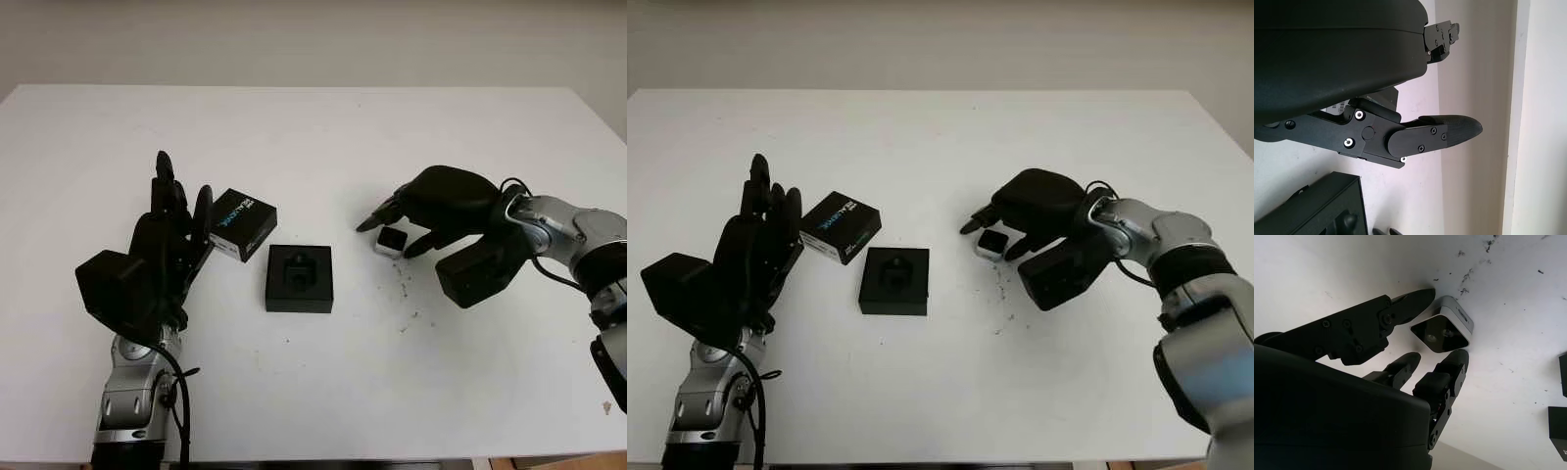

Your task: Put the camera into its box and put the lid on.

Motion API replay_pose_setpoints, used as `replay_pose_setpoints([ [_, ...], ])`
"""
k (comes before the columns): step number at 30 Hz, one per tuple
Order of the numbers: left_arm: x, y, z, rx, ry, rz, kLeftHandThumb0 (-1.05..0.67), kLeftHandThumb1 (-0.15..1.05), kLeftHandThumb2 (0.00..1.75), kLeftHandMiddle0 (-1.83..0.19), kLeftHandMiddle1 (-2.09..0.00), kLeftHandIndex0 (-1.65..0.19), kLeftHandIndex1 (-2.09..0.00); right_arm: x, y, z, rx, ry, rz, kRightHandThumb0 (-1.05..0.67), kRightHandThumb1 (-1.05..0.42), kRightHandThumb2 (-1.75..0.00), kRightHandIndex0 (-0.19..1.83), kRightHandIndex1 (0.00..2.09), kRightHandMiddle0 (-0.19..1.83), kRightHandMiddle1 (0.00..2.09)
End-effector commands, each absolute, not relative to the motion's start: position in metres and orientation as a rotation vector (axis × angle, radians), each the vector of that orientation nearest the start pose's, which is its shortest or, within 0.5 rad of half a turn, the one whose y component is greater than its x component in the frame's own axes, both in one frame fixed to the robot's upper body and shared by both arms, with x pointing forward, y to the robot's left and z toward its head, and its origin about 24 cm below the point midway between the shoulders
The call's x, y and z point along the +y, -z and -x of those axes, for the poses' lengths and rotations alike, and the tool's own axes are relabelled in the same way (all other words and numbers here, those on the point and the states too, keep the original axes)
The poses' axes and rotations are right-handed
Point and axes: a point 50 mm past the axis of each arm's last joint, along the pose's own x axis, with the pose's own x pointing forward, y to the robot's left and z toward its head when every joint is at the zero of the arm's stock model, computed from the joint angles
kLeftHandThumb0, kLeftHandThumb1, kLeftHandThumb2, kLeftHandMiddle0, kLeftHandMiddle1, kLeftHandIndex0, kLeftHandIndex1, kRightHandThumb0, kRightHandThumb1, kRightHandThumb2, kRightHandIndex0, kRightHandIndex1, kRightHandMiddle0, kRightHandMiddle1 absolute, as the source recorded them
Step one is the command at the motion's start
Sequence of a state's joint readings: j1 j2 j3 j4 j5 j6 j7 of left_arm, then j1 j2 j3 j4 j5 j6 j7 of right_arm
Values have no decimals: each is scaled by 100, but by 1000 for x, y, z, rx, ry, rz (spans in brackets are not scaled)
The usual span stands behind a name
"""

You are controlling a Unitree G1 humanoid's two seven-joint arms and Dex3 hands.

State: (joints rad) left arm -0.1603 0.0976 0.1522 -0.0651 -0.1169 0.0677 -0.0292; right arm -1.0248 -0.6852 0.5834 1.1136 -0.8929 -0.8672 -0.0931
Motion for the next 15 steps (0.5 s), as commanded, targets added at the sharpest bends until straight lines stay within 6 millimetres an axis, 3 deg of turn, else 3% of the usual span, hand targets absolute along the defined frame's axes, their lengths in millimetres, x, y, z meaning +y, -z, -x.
replay_pose_setpoints([
  [1, 191, -100, -279, -185, -66, 21, -60, 105, 49, 19, -1, 19, 0, -204, -149, -374, -440, -686, 1693, -25, -87, -5, 62, 33, 60, 41],
  [4, 191, -100, -278, -184, -64, 21, -59, 105, 50, 19, -1, 19, 0, -205, -149, -374, -428, -684, 1689, -23, -87, -5, 52, 52, 43, 76],
  [15, 192, -100, -278, -182, -62, 25, -58, 105, 49, 19, 0, 19, 0, -208, -147, -373, -455, -655, 1668, -21, -86, -5, 56, 74, 48, 101],
])
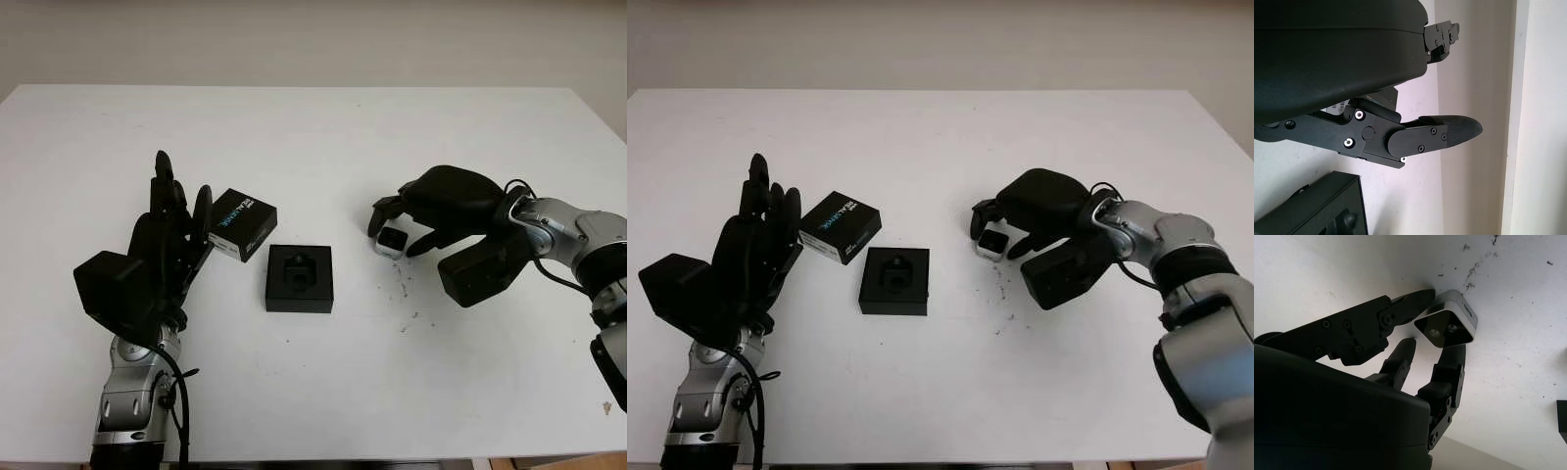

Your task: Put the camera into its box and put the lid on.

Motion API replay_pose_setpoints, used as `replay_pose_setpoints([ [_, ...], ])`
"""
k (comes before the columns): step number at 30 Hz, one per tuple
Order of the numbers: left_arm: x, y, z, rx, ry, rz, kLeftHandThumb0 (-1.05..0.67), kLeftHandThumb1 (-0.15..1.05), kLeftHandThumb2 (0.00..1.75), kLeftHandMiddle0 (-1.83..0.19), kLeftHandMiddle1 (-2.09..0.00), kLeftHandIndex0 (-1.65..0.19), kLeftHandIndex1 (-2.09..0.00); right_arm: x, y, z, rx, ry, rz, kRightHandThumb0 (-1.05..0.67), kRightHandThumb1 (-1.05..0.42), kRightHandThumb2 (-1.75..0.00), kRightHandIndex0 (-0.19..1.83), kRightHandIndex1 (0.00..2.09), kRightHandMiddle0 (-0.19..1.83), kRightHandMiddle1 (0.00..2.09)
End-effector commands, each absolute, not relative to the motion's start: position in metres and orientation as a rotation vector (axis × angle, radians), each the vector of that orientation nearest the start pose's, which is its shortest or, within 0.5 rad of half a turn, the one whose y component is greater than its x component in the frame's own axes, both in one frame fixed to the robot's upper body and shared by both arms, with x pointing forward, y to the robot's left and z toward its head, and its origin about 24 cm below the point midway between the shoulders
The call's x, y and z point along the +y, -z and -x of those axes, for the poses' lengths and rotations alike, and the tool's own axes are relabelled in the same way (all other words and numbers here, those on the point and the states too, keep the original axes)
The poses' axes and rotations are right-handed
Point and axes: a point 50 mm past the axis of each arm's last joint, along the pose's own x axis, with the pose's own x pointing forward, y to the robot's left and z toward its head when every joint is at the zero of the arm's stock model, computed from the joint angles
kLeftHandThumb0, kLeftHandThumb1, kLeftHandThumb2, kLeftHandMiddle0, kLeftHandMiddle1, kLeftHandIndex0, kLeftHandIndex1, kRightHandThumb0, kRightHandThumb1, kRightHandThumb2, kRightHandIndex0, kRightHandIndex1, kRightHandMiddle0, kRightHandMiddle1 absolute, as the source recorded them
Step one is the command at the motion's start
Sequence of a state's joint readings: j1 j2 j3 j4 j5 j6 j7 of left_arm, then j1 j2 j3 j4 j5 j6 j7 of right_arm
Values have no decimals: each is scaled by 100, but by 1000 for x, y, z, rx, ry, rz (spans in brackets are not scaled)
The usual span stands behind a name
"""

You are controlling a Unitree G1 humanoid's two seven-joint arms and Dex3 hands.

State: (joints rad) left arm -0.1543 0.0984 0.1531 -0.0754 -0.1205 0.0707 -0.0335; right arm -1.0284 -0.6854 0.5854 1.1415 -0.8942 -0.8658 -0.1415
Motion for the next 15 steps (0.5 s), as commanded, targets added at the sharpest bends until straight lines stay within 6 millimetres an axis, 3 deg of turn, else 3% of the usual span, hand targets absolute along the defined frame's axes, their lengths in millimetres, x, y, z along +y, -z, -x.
replay_pose_setpoints([
  [1, 192, -100, -278, -181, -62, 24, -58, 105, 50, 19, -1, 19, 0, -208, -147, -372, -458, -651, 1665, -21, -86, -5, 58, 77, 49, 103],
  [15, 193, -101, -277, -181, -76, 18, -59, 105, 48, 19, -3, 19, -2, -205, -141, -370, -469, -671, 1653, -27, -90, -5, 49, 113, 51, 118],
])
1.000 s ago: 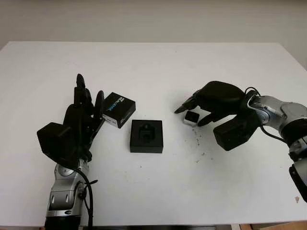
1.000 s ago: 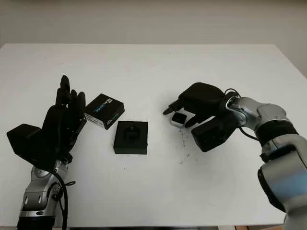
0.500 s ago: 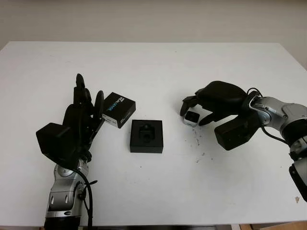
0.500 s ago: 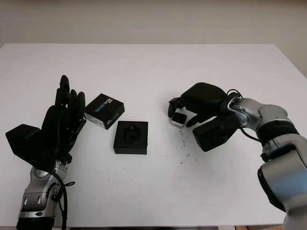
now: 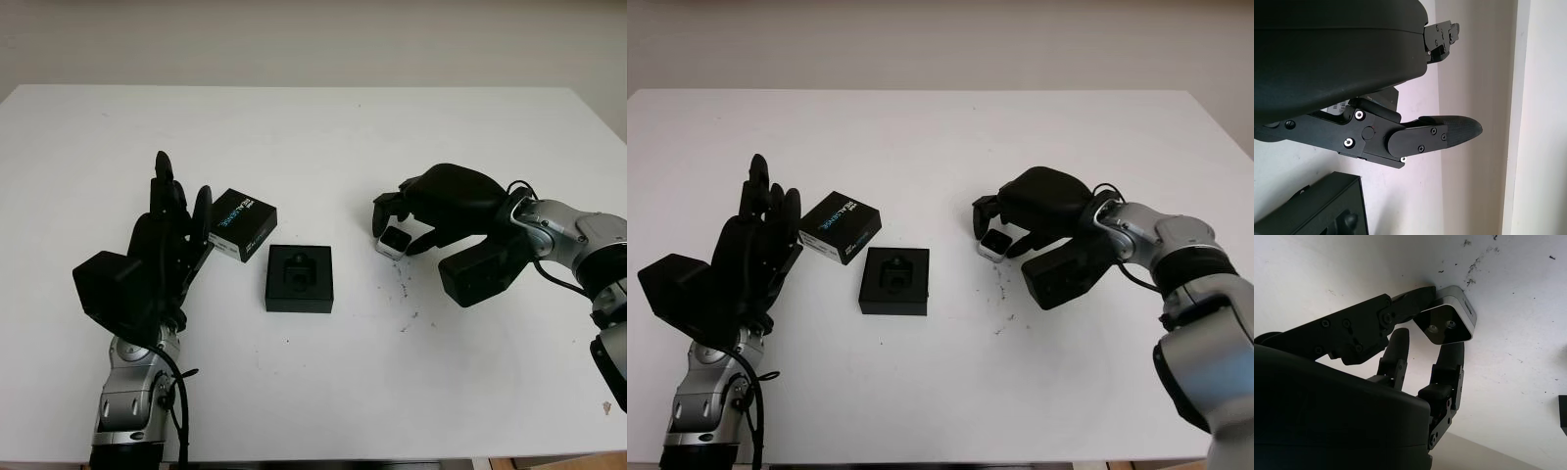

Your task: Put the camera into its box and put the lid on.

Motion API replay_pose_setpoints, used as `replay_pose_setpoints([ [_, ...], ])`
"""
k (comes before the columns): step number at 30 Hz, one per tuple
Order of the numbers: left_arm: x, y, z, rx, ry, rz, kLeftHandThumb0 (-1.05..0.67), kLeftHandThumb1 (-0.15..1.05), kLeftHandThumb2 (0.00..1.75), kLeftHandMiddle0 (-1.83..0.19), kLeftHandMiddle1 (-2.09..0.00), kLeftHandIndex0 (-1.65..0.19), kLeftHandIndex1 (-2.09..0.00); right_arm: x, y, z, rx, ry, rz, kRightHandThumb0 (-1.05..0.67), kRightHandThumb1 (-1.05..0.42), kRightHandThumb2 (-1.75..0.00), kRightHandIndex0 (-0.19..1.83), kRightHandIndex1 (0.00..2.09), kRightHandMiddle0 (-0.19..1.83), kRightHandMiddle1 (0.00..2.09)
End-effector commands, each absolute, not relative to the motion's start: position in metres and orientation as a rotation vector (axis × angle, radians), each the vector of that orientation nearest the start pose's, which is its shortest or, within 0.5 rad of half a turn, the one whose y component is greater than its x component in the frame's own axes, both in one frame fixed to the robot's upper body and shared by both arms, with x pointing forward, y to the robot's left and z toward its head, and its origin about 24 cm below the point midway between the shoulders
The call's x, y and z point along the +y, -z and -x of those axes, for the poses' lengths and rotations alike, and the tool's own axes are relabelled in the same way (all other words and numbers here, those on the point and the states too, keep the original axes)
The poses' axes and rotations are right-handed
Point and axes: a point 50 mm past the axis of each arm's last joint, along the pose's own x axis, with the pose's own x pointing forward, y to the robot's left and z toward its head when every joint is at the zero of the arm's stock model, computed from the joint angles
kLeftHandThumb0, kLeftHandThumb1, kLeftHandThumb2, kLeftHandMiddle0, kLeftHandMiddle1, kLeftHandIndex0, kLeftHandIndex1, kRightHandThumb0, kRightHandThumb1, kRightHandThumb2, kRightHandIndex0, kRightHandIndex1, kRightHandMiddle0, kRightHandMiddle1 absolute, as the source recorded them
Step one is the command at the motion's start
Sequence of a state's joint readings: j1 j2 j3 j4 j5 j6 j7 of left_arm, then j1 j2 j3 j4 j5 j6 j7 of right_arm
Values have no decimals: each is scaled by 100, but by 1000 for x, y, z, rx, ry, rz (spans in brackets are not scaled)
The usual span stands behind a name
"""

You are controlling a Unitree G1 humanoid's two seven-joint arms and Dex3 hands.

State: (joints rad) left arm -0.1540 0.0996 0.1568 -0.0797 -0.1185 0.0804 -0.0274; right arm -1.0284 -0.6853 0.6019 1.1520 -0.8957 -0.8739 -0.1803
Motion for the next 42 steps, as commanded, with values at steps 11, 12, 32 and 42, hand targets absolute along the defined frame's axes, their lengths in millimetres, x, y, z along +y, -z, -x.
replay_pose_setpoints([
  [11, 193, -101, -277, -173, -56, 15, -53, 105, 46, 19, 0, 19, 0, -205, -135, -374, -318, -703, 1598, -35, -93, -6, 36, 128, 49, 126],
  [12, 193, -101, -277, -171, -56, 13, -52, 105, 46, 19, 0, 19, 0, -205, -135, -374, -305, -703, 1587, -36, -93, -5, 31, 119, 49, 128],
  [32, 193, -100, -277, -159, -49, 7, -52, 105, 46, 19, 0, 19, 0, -209, -143, -383, -94, -648, 1198, -39, -93, -5, 28, 55, 40, 152],
  [42, 193, -100, -276, -150, -43, 8, -53, 105, 45, 19, 0, 19, 0, -210, -141, -381, -81, -621, 1094, -39, -95, -6, 26, 52, 36, 154],
])
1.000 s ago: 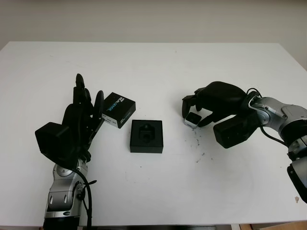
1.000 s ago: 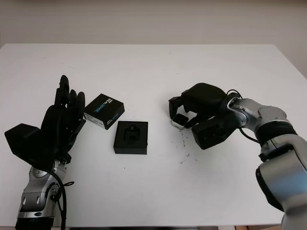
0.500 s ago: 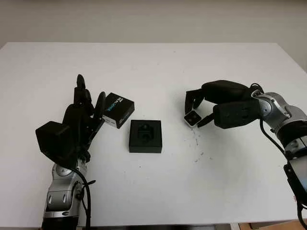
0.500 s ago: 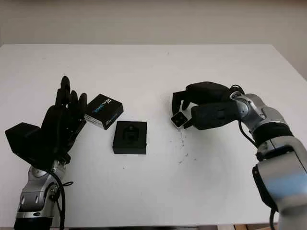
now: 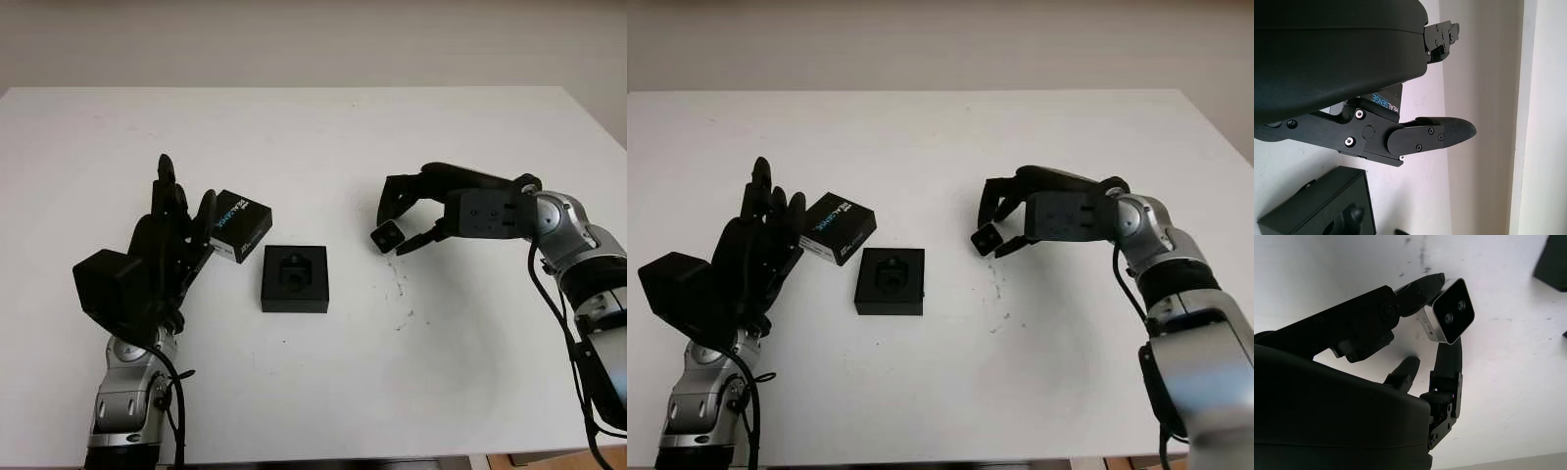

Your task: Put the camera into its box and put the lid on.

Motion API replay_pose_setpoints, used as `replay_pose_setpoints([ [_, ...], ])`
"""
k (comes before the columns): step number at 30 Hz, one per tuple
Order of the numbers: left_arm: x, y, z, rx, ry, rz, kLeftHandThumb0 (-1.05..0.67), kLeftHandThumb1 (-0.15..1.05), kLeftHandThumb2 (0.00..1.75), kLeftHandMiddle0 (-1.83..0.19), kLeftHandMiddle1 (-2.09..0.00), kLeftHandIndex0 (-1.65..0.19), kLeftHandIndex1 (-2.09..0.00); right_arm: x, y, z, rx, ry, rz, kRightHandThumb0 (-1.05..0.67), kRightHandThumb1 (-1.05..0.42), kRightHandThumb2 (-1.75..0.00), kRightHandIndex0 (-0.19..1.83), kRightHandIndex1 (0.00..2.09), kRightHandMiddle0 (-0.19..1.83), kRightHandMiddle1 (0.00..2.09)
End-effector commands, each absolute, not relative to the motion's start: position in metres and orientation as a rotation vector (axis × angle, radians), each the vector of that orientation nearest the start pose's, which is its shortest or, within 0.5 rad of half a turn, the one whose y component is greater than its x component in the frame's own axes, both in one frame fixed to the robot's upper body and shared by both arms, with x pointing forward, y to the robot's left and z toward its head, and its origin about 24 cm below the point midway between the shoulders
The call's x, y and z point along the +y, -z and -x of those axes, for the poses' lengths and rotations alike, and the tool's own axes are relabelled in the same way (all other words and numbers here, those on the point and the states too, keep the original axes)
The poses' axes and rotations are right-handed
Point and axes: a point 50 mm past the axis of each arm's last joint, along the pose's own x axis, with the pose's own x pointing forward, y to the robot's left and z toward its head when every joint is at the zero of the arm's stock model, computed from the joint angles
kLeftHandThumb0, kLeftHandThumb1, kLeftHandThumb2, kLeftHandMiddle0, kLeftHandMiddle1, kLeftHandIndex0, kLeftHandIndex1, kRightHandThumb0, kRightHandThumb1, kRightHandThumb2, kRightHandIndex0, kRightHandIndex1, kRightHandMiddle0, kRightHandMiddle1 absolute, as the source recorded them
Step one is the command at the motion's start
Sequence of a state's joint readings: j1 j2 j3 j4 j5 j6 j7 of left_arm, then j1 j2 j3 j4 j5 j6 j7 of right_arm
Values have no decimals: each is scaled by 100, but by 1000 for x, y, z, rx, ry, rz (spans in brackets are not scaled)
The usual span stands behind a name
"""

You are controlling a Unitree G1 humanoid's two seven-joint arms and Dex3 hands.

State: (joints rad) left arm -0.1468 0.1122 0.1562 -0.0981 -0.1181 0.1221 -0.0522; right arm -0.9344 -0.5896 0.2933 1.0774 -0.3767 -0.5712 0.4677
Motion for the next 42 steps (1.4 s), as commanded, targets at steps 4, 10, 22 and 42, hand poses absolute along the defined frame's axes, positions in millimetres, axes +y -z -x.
replay_pose_setpoints([
  [4, 194, -100, -276, -149, -44, 6, -53, 105, 45, 19, 0, 19, 0, -211, -138, -379, -96, -601, 1044, -38, -96, -6, 26, 50, 35, 157],
  [10, 195, -100, -276, -152, -41, 4, -53, 105, 46, 19, 0, 19, 0, -212, -135, -376, -143, -550, 864, -41, -95, -5, 20, 42, 37, 158],
  [22, 197, -99, -275, -146, -43, 4, -54, 105, 46, 19, 0, 19, 0, -191, -121, -365, -191, -477, 422, -41, -96, -5, 17, 17, 37, 167],
  [42, 196, -97, -275, -143, -37, 8, -53, 105, 47, 19, 0, 19, 0, -141, -99, -330, -85, -551, 8, -35, -101, -6, 12, 8, 18, 182],
])
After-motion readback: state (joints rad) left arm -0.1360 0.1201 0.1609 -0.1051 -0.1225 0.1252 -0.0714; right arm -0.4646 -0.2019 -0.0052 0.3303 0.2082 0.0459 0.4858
